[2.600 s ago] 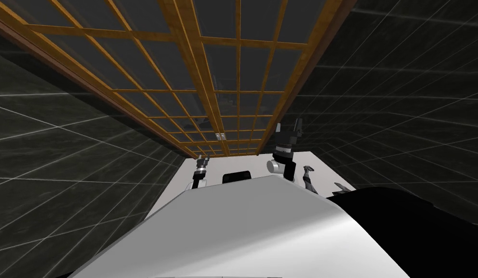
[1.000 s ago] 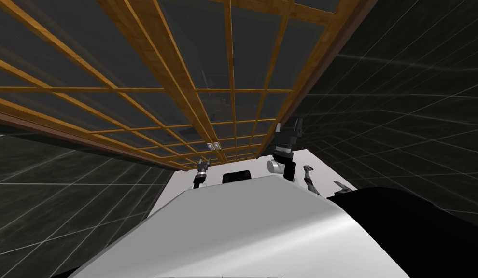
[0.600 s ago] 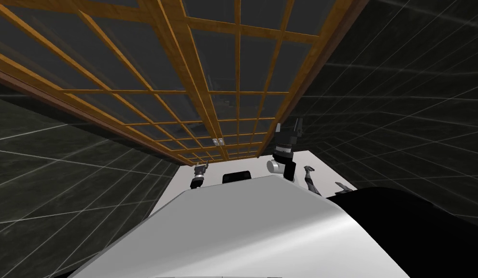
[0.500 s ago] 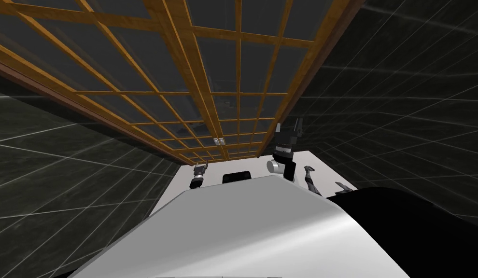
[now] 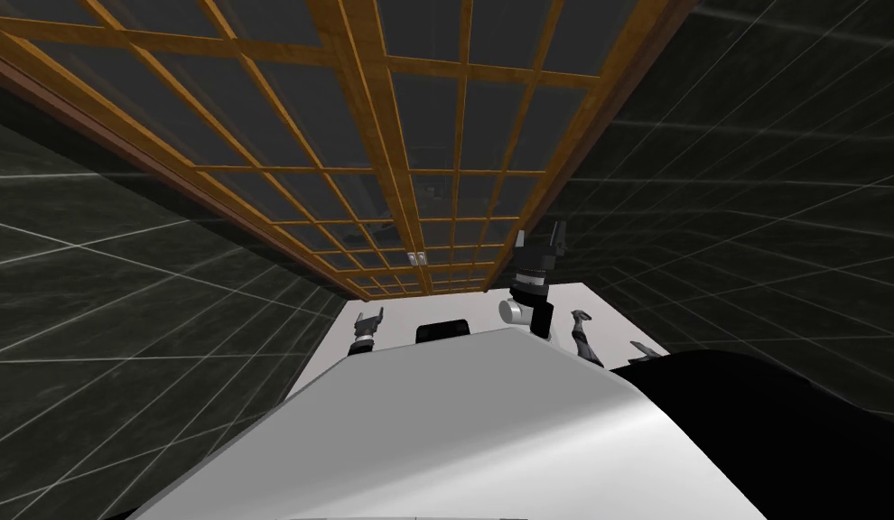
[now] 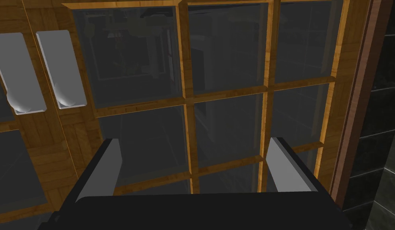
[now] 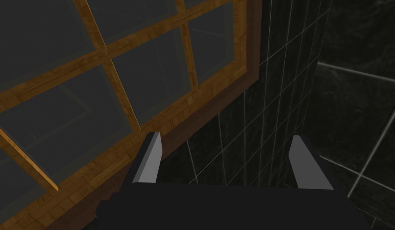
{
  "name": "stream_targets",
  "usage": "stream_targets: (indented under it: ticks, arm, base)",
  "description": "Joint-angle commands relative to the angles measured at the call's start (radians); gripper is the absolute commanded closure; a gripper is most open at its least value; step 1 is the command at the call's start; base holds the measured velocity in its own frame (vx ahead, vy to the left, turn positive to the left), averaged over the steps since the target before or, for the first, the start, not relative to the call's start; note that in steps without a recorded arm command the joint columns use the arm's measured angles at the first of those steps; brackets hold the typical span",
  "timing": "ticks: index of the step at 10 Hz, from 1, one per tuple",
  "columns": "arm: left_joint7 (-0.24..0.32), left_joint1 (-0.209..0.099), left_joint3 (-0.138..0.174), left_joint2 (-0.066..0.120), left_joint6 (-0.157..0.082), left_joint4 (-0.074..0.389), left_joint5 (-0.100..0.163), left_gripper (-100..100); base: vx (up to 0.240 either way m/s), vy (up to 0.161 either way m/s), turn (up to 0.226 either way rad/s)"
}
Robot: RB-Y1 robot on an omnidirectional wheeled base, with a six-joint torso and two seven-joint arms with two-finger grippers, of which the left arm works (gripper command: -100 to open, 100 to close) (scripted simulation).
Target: Pull the door open
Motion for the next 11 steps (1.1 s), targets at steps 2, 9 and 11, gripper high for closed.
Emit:
stream_targets:
  ticks: [2,9,11]
  arm:
    - [-0.008,-0.01,0.025,0.012,-0.002,0.041,0.0,-100]
    - [-0.065,-0.086,0.152,0.017,0.005,0.187,-0.012,-100]
    - [-0.073,-0.12,0.163,0.004,0.003,0.205,-0.017,-100]
  base:
    - [-0.081,0.027,0.03]
    - [-0.099,0.031,0.005]
    - [0.093,-0.013,-0.111]
